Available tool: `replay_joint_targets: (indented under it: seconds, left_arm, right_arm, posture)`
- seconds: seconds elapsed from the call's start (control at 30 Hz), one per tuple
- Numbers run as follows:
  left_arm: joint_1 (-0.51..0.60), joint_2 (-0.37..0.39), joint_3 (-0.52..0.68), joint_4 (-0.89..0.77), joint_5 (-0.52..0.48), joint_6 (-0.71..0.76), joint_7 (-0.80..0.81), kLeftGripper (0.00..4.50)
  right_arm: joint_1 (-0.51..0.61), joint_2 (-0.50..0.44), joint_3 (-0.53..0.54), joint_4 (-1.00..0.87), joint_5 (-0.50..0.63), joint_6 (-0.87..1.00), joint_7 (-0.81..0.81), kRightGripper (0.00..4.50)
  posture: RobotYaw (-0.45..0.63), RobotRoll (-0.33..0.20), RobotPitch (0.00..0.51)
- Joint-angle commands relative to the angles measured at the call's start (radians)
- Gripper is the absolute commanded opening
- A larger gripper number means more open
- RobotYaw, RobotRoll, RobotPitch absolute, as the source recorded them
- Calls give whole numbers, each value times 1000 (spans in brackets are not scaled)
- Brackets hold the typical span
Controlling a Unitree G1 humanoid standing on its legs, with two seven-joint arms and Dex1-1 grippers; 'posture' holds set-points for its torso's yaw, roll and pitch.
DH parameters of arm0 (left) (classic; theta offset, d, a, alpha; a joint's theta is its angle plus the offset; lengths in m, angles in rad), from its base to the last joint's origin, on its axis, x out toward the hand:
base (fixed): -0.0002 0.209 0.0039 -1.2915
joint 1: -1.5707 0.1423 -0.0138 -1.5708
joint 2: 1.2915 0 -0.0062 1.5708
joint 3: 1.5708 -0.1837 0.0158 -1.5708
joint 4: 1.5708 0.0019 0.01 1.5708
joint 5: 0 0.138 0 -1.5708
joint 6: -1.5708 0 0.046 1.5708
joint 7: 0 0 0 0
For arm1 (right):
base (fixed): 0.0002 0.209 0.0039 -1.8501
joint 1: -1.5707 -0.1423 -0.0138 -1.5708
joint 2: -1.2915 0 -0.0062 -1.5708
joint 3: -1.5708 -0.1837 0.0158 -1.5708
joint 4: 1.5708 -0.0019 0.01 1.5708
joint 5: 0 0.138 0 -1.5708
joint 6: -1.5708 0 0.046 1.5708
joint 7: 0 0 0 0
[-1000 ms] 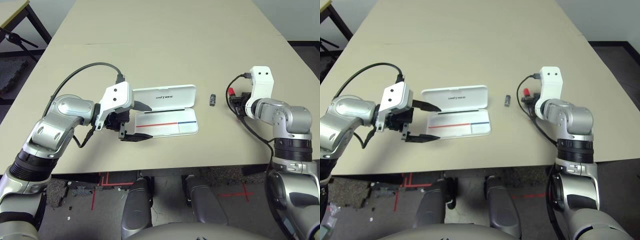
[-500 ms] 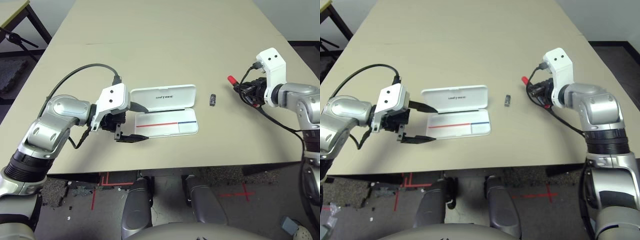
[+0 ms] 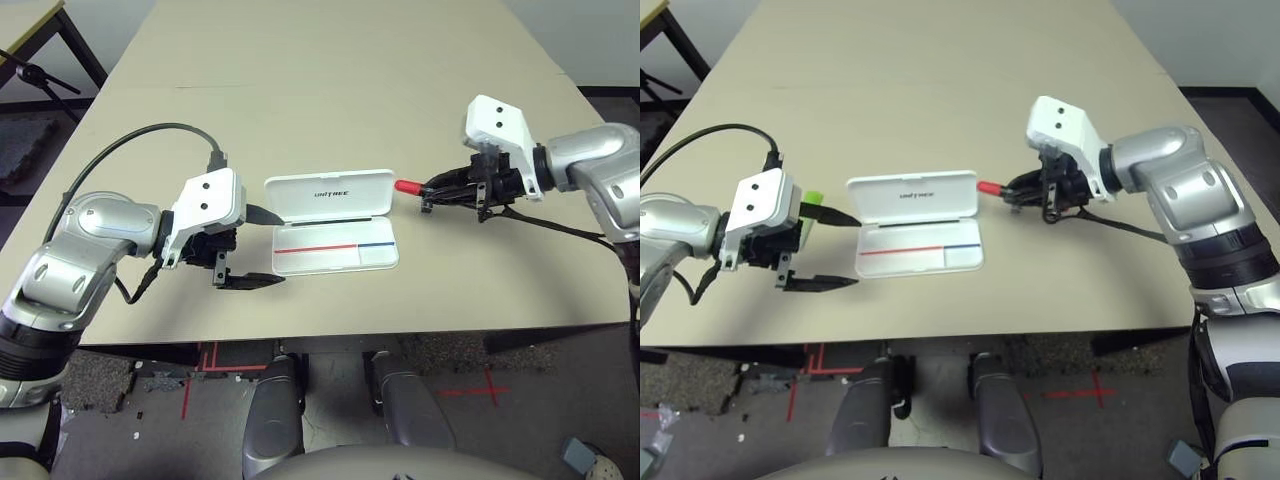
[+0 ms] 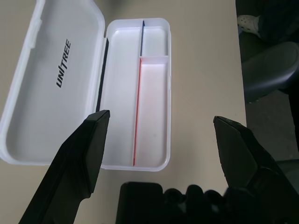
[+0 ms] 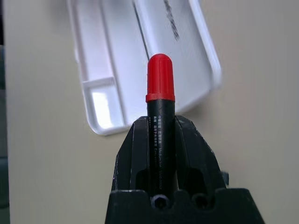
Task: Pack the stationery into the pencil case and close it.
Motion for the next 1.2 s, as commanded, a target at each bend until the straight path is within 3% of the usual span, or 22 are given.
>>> replay_joint_targets:
  seconds: [0.03,0.23,0.5,1.1,1.13,1.2]
  left_arm:
    - [1,11,-6,2,10,7,2,4500]
    - [20,14,-3,-6,14,5,9,4500]
    - [32,10,-7,-14,20,6,16,4500]
    - [39,7,-16,-11,35,4,26,4500]
    - [41,8,-15,-12,34,9,28,4500]
    - [43,10,-14,-13,33,15,31,4500]
  right_arm:
    - [-22,54,48,-9,-17,0,19,501]
    - [-44,190,101,-13,-40,27,-12,501]
    - [-44,291,138,37,-97,-11,-63,501]
    - [-1,391,161,201,-220,-319,-120,501]
    - [1,392,158,202,-218,-328,-118,1248]
    - [3,394,151,203,-214,-341,-117,1908]
  posture:
    - [-19,0,137]
    - [-13,0,142]
    - [-9,0,144]
    - [-7,0,144]
    - [-7,0,145]
    - [-8,0,146]
